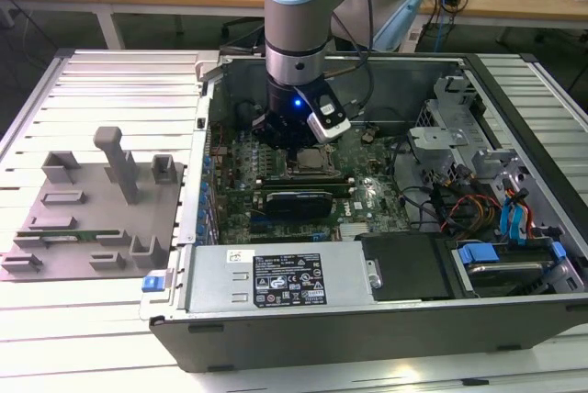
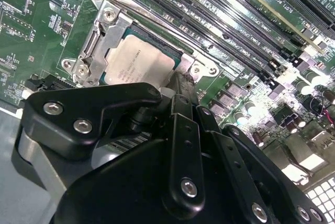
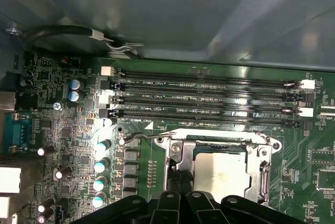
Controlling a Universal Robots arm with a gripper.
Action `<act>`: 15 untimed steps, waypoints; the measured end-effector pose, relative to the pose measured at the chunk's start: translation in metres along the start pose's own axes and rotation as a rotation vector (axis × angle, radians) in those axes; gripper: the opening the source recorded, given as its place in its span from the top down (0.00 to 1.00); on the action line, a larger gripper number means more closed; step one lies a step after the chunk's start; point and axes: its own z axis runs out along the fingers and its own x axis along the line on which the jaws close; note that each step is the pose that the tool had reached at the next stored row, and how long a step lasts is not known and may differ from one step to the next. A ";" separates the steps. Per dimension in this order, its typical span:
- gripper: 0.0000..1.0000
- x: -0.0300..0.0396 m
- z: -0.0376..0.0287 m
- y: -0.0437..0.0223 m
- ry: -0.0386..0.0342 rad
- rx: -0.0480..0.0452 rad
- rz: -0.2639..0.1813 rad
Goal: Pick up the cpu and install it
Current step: 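Close the cpu cover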
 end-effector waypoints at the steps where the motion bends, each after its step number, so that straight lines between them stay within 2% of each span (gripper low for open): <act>1: 0.89 0.0000 0.0002 0.0000 0.0000 0.0000 0.000; 7: 0.89 -0.0002 -0.0010 0.0002 -0.0011 -0.0014 0.000; 9: 0.89 -0.0002 -0.0074 0.0001 -0.0001 -0.0002 0.000; 12: 0.89 -0.0004 -0.0124 0.0002 -0.0002 -0.0002 0.000; 15: 0.89 -0.0007 -0.0221 0.0004 -0.0002 -0.0002 0.000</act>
